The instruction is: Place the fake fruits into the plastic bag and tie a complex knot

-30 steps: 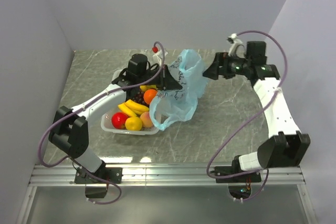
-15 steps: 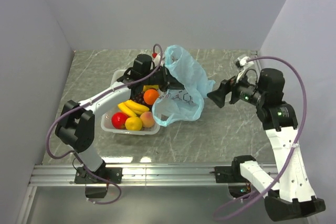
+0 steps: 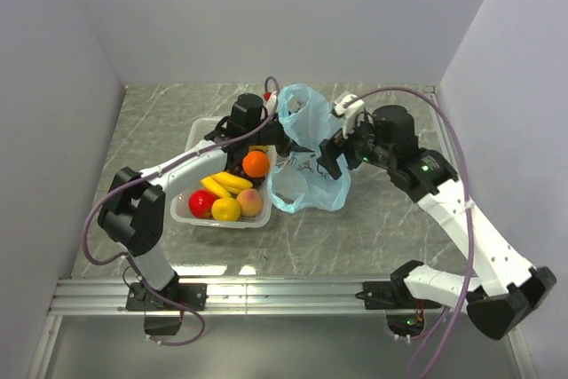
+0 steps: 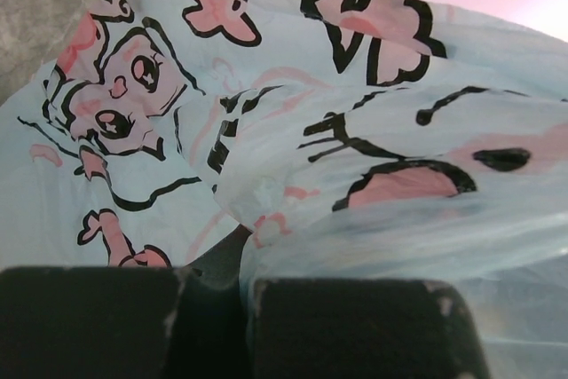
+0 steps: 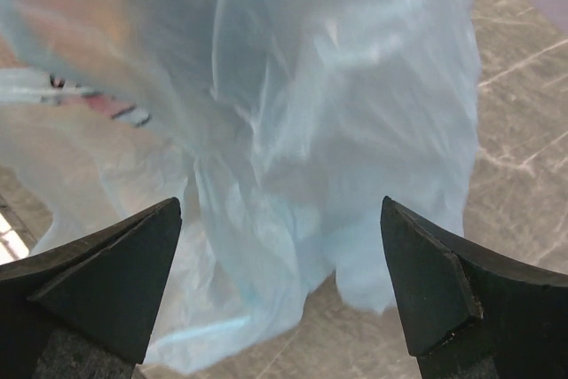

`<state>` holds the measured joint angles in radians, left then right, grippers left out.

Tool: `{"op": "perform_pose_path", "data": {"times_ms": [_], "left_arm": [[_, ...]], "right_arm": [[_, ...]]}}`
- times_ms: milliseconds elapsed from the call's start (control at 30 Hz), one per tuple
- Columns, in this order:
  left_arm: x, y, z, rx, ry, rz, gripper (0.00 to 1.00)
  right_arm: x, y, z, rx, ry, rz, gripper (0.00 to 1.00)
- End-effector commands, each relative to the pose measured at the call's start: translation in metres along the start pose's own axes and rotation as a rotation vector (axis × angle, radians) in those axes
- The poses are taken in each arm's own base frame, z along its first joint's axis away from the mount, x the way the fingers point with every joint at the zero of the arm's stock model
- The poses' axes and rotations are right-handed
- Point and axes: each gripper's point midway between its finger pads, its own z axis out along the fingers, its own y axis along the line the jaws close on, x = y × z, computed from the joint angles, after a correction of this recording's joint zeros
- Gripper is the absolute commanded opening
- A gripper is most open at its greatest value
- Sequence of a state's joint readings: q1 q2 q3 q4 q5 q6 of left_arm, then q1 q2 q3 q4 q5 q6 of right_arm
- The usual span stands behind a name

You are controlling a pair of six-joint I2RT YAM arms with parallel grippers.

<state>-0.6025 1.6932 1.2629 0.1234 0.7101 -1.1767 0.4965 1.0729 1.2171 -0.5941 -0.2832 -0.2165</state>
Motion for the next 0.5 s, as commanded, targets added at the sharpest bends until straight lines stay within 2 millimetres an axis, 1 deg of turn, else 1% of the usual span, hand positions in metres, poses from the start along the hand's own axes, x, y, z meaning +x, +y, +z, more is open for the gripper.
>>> {"op": "perform_pose_path", "data": {"times_ms": [0,33,67,100,167,200,233,267,300,333,367,400,433,467], "left_arm": [[0.0,-0.019,0.004,0.063,0.003,0.034,0.01],[0.002,-0.019,0.004,0.061,0.008,0.036,0.01],[0.003,-0.019,0.002,0.059,0.009,0.039,0.0],[0.007,-0.014,0.002,0.054,0.016,0.032,0.0],[0.015,-0.014,-0.003,0.066,0.031,0.033,0.01],[0.019,-0.006,-0.004,0.053,0.038,0.021,0.01],[0.021,-0.007,-0.006,0.067,0.039,0.034,0.01],[0.024,-0.006,-0.009,0.073,0.046,0.04,0.01],[0.03,0.0,-0.012,0.066,0.052,0.051,0.01],[0.03,0.002,-0.016,0.068,0.045,0.059,0.0],[0.03,0.002,-0.021,0.074,0.036,0.074,0.01],[0.033,0.014,-0.024,0.056,0.037,0.081,0.0],[0.028,0.02,-0.029,0.044,0.02,0.089,0.0],[0.027,0.026,-0.033,0.032,0.016,0.093,0.0]], "right_arm": [[-0.033,-0.019,0.013,0.137,-0.057,-0.089,1.0],[-0.032,-0.027,0.017,0.196,-0.046,-0.094,1.0],[-0.031,-0.031,0.02,0.21,-0.035,-0.093,1.0],[-0.026,-0.031,0.028,0.209,-0.017,-0.076,1.0],[-0.019,-0.038,0.031,0.246,0.011,-0.07,1.0],[-0.013,-0.039,0.036,0.252,0.031,-0.06,1.0],[-0.01,-0.041,0.039,0.258,0.04,-0.06,0.95],[-0.003,-0.049,0.04,0.287,0.058,-0.058,0.84],[-0.001,-0.055,0.037,0.301,0.057,-0.051,0.74],[0.001,-0.061,0.035,0.312,0.057,-0.033,0.56],[0.0,-0.063,0.033,0.308,0.05,-0.019,0.48],[0.001,-0.077,0.025,0.335,0.044,0.013,0.4],[0.0,-0.08,0.021,0.335,0.038,0.021,0.2],[-0.001,-0.087,0.016,0.355,0.038,0.034,0.05]]}}
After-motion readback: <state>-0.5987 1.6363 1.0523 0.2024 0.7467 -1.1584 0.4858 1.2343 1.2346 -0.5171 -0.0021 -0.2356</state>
